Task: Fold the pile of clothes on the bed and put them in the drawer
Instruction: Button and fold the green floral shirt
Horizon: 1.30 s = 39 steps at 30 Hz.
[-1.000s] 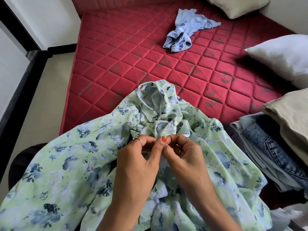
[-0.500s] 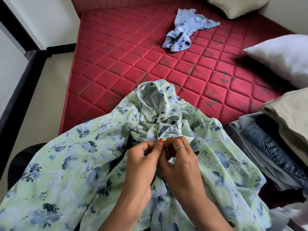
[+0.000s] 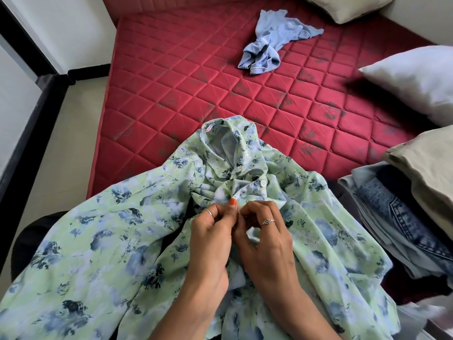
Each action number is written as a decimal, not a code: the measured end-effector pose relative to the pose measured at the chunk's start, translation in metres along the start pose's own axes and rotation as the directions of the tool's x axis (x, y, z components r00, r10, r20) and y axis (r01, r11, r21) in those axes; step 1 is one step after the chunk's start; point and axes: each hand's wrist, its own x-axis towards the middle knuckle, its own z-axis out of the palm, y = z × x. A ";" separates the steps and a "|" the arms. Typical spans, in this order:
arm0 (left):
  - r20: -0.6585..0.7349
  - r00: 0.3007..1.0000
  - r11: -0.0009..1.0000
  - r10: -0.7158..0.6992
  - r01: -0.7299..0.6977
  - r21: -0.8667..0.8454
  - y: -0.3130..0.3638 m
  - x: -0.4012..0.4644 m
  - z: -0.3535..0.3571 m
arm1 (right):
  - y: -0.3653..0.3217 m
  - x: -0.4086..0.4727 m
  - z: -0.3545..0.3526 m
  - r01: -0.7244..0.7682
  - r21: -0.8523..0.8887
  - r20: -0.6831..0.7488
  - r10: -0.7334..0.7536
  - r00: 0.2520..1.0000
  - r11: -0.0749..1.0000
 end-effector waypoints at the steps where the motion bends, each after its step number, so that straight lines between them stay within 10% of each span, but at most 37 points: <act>1: 0.008 1.000 1.000 0.010 -0.010 0.014 0.000 0.000 0.000 | -0.001 0.001 -0.001 -0.033 0.028 0.008 0.032 0.999 0.999; 12: 0.126 0.930 0.736 0.346 -0.352 0.579 0.003 0.010 -0.009 | -0.005 0.022 -0.024 -0.271 -0.096 0.263 0.287 0.921 0.958; 21: 0.204 0.917 0.640 0.342 -0.386 0.664 0.003 0.012 -0.008 | -0.011 0.016 -0.022 -0.100 -0.244 0.213 0.154 0.965 0.965; 28: 0.240 0.937 0.747 0.256 -0.349 0.566 0.013 0.019 -0.009 | -0.005 0.015 -0.017 -0.070 -0.111 0.104 0.082 0.991 0.991; 39: 0.528 0.757 0.450 0.386 -0.654 0.609 0.023 0.023 -0.015 | 0.003 0.018 -0.025 0.011 -0.089 0.110 -0.001 0.994 0.996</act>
